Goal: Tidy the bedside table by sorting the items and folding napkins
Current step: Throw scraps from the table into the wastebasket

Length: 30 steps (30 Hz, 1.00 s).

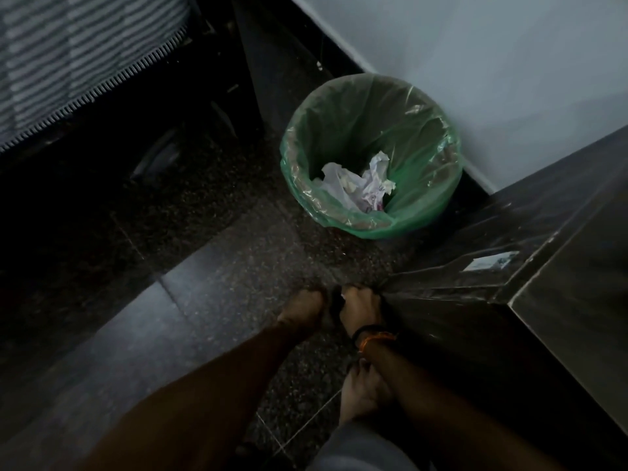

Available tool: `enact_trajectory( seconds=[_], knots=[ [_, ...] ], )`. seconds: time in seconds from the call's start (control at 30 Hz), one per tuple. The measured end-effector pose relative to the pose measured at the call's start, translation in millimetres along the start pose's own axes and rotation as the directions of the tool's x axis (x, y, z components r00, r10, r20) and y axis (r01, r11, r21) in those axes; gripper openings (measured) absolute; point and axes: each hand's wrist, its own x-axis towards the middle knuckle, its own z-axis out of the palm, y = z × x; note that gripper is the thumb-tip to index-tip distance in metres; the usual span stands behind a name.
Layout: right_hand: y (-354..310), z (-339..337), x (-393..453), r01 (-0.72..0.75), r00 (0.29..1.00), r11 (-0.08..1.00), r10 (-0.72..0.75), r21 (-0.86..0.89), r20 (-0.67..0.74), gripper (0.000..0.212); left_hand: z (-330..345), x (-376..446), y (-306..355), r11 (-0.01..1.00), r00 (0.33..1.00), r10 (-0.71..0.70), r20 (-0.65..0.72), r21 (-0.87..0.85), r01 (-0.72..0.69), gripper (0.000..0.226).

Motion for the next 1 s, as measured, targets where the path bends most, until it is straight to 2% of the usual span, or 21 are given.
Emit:
enact_trajectory(
  seconds=[0.1, 0.13, 0.17, 0.27, 0.37, 0.5, 0.57, 0.63, 0.67, 0.8, 0.87, 1.0],
  knots=[
    [-6, -14, -12, 0.036, 0.997, 0.998, -0.032, 0.051, -0.075, 0.021, -16, -17, 10, 0.990, 0.982, -0.128, -0.136, -0.080, 0.118, 0.029],
    [-9, -18, -18, 0.057, 0.994, 0.997, -0.051, 0.061, -0.095, 0.018, -20, -21, 12, 0.985, 0.974, -0.137, -0.178, -0.131, 0.114, 0.025],
    [-13, -24, -24, 0.077, 0.992, 0.995, -0.070, 0.070, -0.105, 0.017, -30, -30, 17, 0.969, 0.972, -0.169, -0.164, -0.206, 0.134, 0.022],
    [-28, -41, -43, 0.140, 0.979, 0.973, -0.110, 0.182, -0.169, 0.015, -53, -46, 30, 0.949, 0.960, -0.170, -0.224, -0.299, 0.099, 0.016],
    [-47, -68, -62, 0.220, 0.945, 0.944, -0.143, 0.244, -0.295, 0.021, -85, -64, 48, 0.910, 0.921, -0.253, -0.295, -0.395, 0.123, 0.013],
    [-58, -91, -79, 0.288, 0.878, 0.923, -0.147, 0.256, -0.456, 0.030, -115, -81, 64, 0.904, 0.884, -0.260, -0.389, -0.420, 0.081, 0.013],
    [-60, -102, -69, 0.306, 0.825, 0.925, -0.140, 0.224, -0.548, 0.026, -127, -77, 73, 0.907, 0.857, -0.220, -0.465, -0.420, 0.005, 0.017],
    [-74, -155, -93, 0.352, 0.734, 0.922, -0.166, 0.160, -0.658, 0.020, -177, -107, 103, 0.906, 0.809, -0.150, -0.568, -0.407, -0.117, 0.016],
    [-74, -166, -88, 0.343, 0.723, 0.927, -0.160, 0.149, -0.671, 0.019, -183, -103, 109, 0.897, 0.811, -0.132, -0.570, -0.418, -0.147, 0.016],
    [-78, -208, -72, 0.278, 0.742, 0.938, -0.073, 0.206, -0.667, 0.020, -216, -89, 137, 0.883, 0.766, -0.098, -0.635, -0.410, -0.227, 0.011],
    [-79, -222, -69, 0.244, 0.762, 0.938, -0.030, 0.244, -0.647, 0.020, -223, -82, 147, 0.873, 0.773, -0.083, -0.629, -0.421, -0.248, 0.013],
    [-74, -240, -66, 0.191, 0.799, 0.938, 0.024, 0.291, -0.601, 0.042, -226, -70, 159, 0.826, 0.874, -0.045, -0.484, -0.511, -0.240, 0.053]
  ],
)
